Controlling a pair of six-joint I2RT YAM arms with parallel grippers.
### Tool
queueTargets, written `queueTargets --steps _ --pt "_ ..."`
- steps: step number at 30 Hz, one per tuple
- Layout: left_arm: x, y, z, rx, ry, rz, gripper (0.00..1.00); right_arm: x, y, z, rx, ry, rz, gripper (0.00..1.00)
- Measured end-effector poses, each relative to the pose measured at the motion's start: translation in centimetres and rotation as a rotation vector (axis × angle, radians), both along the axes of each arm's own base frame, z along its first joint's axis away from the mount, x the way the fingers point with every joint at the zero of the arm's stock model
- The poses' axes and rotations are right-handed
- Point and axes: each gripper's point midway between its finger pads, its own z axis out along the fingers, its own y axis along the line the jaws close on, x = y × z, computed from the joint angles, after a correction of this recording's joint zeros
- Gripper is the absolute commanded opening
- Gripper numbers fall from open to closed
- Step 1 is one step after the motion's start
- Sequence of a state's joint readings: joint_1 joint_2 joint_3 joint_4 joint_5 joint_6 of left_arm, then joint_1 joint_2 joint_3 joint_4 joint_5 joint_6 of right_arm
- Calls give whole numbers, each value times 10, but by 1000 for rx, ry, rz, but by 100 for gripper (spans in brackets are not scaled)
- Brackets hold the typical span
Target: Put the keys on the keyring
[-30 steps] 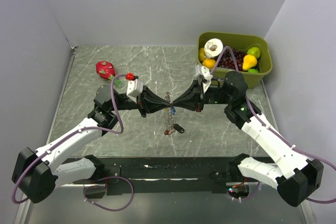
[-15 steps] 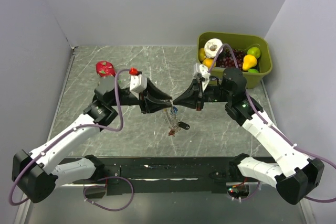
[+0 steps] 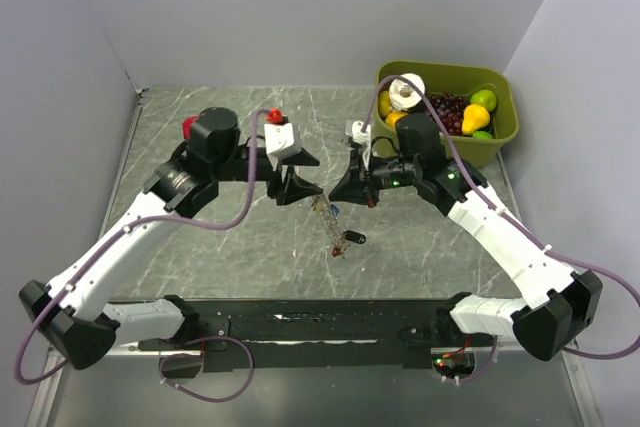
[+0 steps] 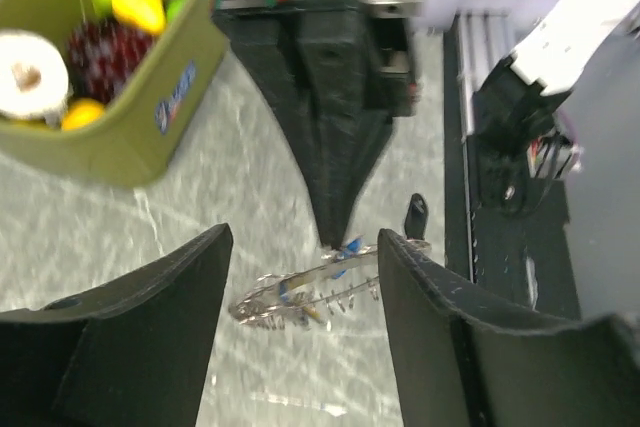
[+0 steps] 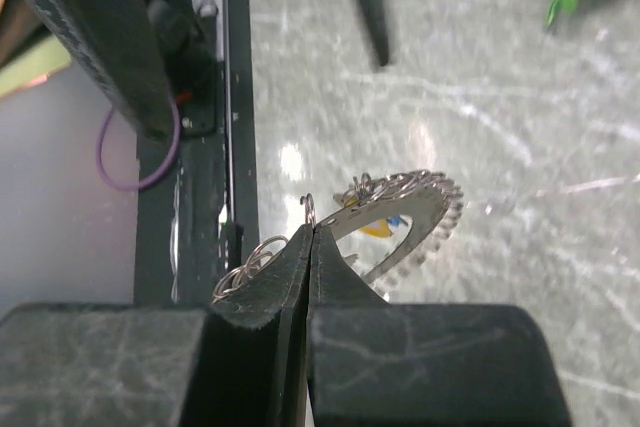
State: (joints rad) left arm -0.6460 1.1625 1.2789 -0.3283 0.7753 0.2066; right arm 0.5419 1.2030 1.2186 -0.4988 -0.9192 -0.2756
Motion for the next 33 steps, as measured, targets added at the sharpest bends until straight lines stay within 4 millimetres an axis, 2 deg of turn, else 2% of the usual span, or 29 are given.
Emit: queueTargets --steps 4,6,10,20,24,26,30,33 --pt "11 -5 -23 85 66 5 57 -1 2 -16 -57 30 -11 0" --pt "14 -7 -36 122 104 2 52 0 3 -19 -70 33 -18 0" --pt "15 -8 -59 180 167 -13 49 3 2 -21 -82 29 -35 0" --pt "5 -12 -65 197 193 -76 38 6 1 -22 -91 23 -56 0" --pt "3 -15 -67 200 203 -91 37 7 2 -21 -88 20 -58 0" --pt "2 -17 -72 210 216 -96 29 7 2 -21 -88 21 -58 0" --pt "3 -19 -83 236 242 -100 23 7 2 -20 -86 21 -58 0" --pt "5 -21 -85 244 250 -100 12 7 2 -21 -89 22 -62 0"
